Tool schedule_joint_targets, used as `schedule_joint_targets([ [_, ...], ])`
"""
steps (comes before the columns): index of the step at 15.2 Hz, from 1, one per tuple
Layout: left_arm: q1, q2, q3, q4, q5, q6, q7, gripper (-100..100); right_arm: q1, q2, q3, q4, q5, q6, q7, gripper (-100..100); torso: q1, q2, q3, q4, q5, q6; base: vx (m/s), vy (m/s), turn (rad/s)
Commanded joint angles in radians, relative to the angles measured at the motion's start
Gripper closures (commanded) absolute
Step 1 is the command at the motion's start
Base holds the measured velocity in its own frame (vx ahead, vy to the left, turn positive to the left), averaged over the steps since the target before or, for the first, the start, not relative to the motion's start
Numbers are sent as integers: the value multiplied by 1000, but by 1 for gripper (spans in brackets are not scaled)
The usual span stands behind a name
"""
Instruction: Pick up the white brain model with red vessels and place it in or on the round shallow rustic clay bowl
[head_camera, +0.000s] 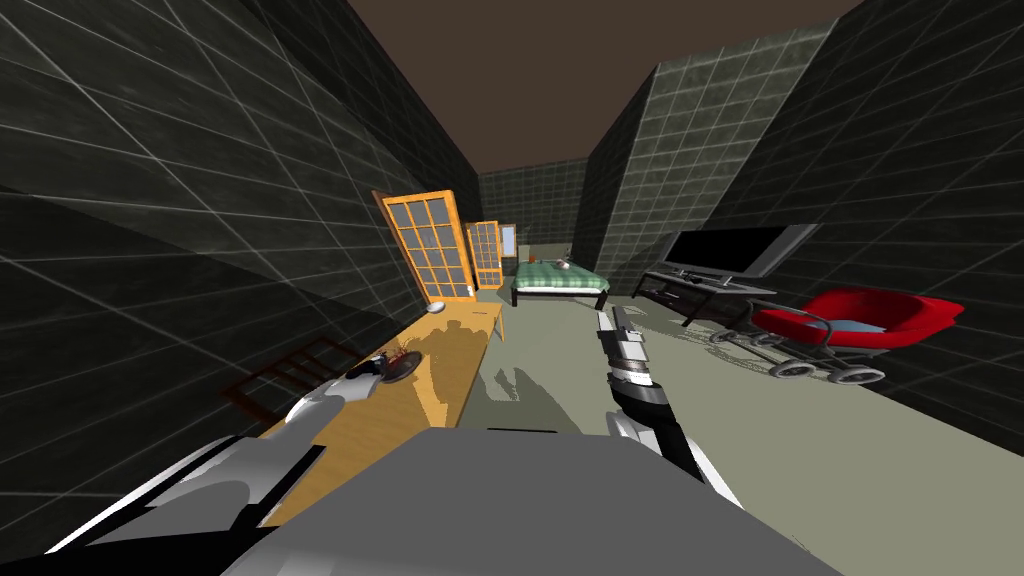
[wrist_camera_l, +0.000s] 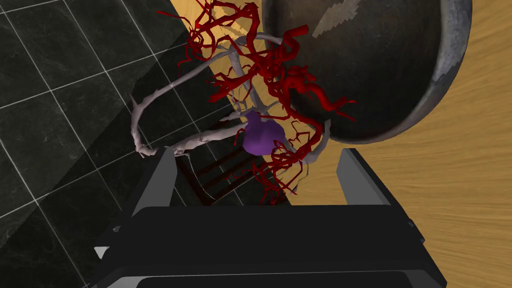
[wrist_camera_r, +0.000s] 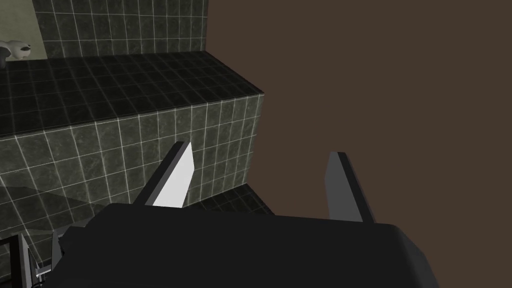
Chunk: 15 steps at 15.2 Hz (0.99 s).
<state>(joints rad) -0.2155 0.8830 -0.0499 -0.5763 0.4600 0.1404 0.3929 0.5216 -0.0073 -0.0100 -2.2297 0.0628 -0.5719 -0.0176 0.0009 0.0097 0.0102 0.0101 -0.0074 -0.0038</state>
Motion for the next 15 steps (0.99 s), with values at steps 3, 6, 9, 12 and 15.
schedule_joint_targets([
  [3,-26,-4,12,18,-8,15,-17,-100,0,0,0,0,0,0,0,0,-2,-2,-1,0,-1,2,-15,5,10],
  [6,-81,-13,36,51,-24,42,-51,-100,0,0,0,0,0,0,0,0,-2,0,0,1,-2,4,-83,31,-37],
  [9,-109,-17,49,68,-32,56,-68,-100,0,0,0,0,0,0,0,0,-3,0,1,1,-2,4,-60,14,-15],
  [12,-190,-29,85,118,-56,97,-119,-100,0,0,0,0,0,0,0,0,-3,-1,0,1,-2,4,-63,23,-26],
  [15,-244,-38,109,151,-72,124,-153,-100,0,0,0,0,0,0,0,0,-3,0,1,1,-2,4,-82,23,-24],
])
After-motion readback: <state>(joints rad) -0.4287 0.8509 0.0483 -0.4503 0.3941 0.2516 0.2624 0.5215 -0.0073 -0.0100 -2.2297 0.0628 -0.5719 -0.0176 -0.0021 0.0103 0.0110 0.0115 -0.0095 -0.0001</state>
